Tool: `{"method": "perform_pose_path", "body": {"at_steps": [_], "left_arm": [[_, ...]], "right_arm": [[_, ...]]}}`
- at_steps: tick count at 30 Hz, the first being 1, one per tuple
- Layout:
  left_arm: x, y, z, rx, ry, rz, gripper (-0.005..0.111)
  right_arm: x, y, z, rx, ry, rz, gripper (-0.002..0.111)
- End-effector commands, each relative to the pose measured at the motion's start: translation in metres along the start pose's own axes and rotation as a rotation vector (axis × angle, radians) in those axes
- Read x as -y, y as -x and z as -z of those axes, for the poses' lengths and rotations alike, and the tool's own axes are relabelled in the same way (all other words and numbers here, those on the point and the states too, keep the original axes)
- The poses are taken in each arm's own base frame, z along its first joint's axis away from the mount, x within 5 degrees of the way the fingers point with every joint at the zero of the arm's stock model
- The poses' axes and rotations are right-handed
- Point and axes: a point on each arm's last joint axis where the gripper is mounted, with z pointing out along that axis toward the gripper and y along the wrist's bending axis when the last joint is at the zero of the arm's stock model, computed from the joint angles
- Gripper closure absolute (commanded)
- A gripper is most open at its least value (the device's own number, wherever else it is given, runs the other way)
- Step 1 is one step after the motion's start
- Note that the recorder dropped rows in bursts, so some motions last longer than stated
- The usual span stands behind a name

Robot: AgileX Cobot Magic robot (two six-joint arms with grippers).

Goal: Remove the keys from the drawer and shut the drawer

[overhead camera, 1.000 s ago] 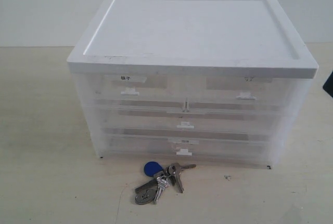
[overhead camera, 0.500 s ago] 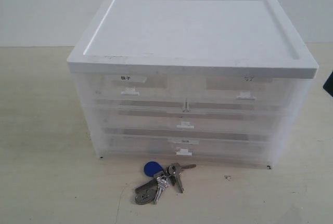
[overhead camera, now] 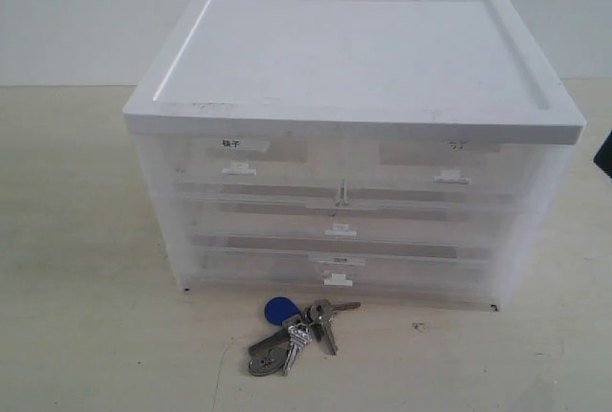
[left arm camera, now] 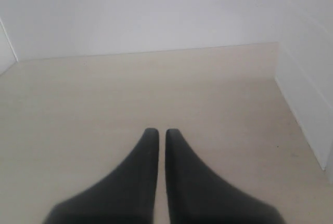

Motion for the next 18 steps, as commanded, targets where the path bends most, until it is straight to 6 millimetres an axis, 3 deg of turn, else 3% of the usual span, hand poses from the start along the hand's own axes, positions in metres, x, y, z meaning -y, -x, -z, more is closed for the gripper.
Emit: {"method": "perform_pose_path", "body": {"at_steps": [1,13,18], "left_arm": [[0.000,-0.001,0.000,-0.001,0.003,-0.008,0.102],[0.000,-0.001,0.000,-0.001,0.003,-0.008,0.102],[0.000,-0.001,0.000,-0.001,0.003,-0.008,0.102]], "right_arm": [[0.000,0.002,0.000,0.011,0.001,-0.001,0.109],[-0.004,0.002,0.000,0.009,0.043,-0.011,0.109],[0.000,0.013,0.001,0.132,0.028,-0.318,0.109]]}}
